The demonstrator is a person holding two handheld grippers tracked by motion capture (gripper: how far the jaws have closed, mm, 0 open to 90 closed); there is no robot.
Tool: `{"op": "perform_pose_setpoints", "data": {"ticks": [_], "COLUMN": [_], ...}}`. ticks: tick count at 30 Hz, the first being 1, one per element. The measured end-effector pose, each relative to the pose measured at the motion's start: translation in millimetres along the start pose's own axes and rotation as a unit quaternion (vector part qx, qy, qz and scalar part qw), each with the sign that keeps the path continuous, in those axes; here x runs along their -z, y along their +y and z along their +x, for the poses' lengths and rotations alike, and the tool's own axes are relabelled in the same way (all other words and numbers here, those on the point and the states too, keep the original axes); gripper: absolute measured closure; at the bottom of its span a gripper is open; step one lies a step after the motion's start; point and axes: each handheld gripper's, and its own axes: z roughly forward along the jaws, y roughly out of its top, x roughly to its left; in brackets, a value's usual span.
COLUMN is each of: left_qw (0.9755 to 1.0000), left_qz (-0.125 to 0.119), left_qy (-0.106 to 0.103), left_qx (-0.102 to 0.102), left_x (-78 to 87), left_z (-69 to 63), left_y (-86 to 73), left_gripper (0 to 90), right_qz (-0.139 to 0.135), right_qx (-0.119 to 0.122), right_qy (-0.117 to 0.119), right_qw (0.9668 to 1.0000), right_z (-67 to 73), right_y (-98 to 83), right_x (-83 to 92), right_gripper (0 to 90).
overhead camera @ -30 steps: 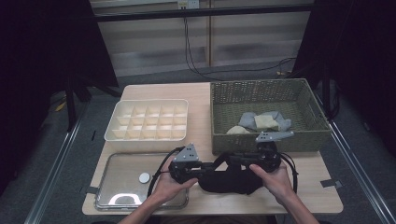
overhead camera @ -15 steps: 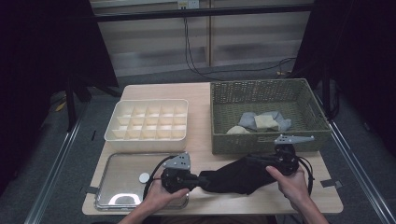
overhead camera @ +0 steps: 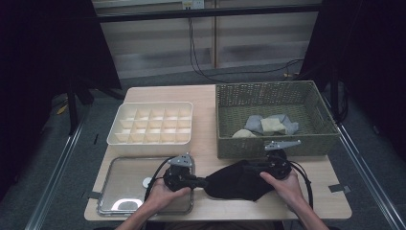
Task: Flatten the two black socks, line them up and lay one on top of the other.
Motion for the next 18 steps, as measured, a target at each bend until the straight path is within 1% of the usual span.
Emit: {"op": "perform_pose_setpoints", "data": {"ticks": [1, 2, 3, 4, 5, 8, 10, 11, 14, 18], "left_qw": [1.0, 1.0, 1.0, 1.0, 1.0, 0.9999, 0.9999, 0.9999, 0.9998, 0.9996], "left_qz": [0.001, 0.001, 0.001, 0.002, 0.001, 0.0, 0.0, 0.0, 0.002, 0.002], "left_qy": [0.004, 0.006, 0.005, 0.008, 0.008, 0.01, 0.01, 0.012, 0.017, 0.024], "left_qx": [-0.001, 0.002, 0.004, 0.003, 0.005, 0.009, 0.011, 0.011, 0.01, 0.012], "left_x": [0.2, 0.3, 0.2, 0.5, 0.6, 0.9, 1.3, 1.3, 1.6, 3.1], "left_z": [1.2, 1.9, 2.5, 2.9, 3.5, 5.1, 6.0, 6.2, 6.1, 6.3], "left_y": [-0.2, -0.4, -0.5, -0.5, -0.7, -1.2, -1.3, -1.4, -1.4, -1.6], "left_gripper": [85.8, 84.6, 85.1, 85.2, 85.0, 83.9, 83.4, 83.4, 81.3, 77.6], "right_qz": [-0.002, -0.004, -0.007, -0.008, -0.01, -0.015, -0.018, -0.019, -0.018, 0.002], "right_qx": [0.0, 0.001, -0.001, 0.002, 0.0, -0.003, 0.0, 0.003, 0.006, 0.019], "right_qy": [-0.002, -0.006, -0.009, -0.01, -0.011, -0.015, -0.019, -0.02, -0.015, -0.009], "right_qw": [1.0, 1.0, 0.9999, 0.9999, 0.9999, 0.9998, 0.9997, 0.9996, 0.9997, 0.9998], "right_z": [0.7, 1.2, 1.5, 0.8, 0.9, 1.0, 1.9, 2.1, 3.9, 9.5], "right_y": [0.1, 0.2, 0.3, 0.3, 0.1, -0.9, -1.3, -1.5, -4.1, -10.5], "right_x": [0.5, 1.8, 3.0, 4.3, 5.3, 9.8, 13.5, 14.9, 18.0, 14.0], "right_gripper": [67.1, 62.9, 59.8, 59.7, 59.1, 51.9, 51.2, 49.1, 49.6, 54.8]}}
